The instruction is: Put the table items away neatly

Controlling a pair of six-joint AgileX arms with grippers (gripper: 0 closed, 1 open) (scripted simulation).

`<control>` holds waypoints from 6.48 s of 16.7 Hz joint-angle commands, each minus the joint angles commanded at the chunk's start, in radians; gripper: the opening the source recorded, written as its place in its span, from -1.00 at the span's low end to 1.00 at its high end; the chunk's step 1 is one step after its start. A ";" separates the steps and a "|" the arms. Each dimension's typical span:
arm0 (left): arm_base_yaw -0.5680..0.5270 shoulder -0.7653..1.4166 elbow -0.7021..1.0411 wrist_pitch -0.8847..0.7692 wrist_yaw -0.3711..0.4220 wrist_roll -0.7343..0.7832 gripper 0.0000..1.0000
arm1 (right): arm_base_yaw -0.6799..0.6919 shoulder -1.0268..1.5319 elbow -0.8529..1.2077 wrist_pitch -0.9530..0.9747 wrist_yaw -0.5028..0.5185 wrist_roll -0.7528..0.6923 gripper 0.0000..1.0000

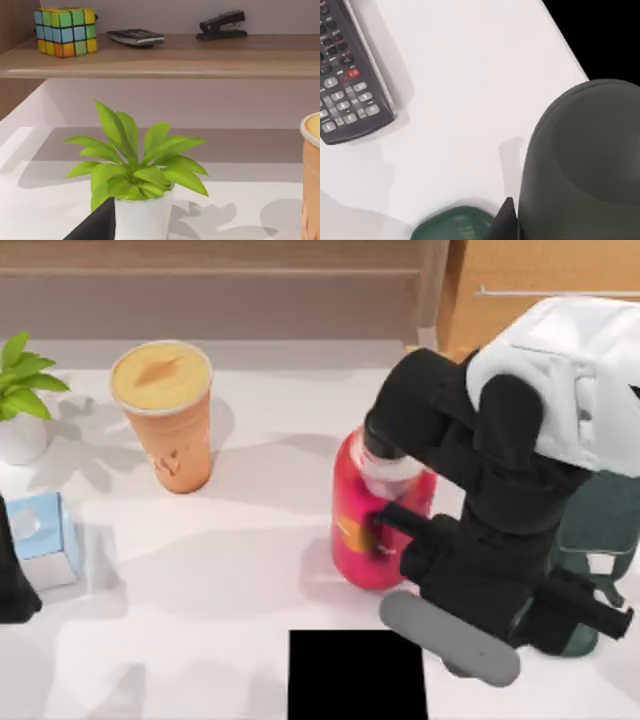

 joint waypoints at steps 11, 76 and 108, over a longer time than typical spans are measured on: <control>0.000 0.000 0.000 0.000 0.000 0.000 1.00 | 0.199 0.258 0.014 0.312 0.035 -0.388 -1.00; 0.000 0.000 0.000 0.000 0.000 0.000 1.00 | -1.188 0.234 0.258 0.207 0.029 0.784 1.00; 0.000 0.000 0.000 0.000 0.000 0.000 1.00 | -1.313 0.409 0.065 0.423 0.045 0.895 -0.36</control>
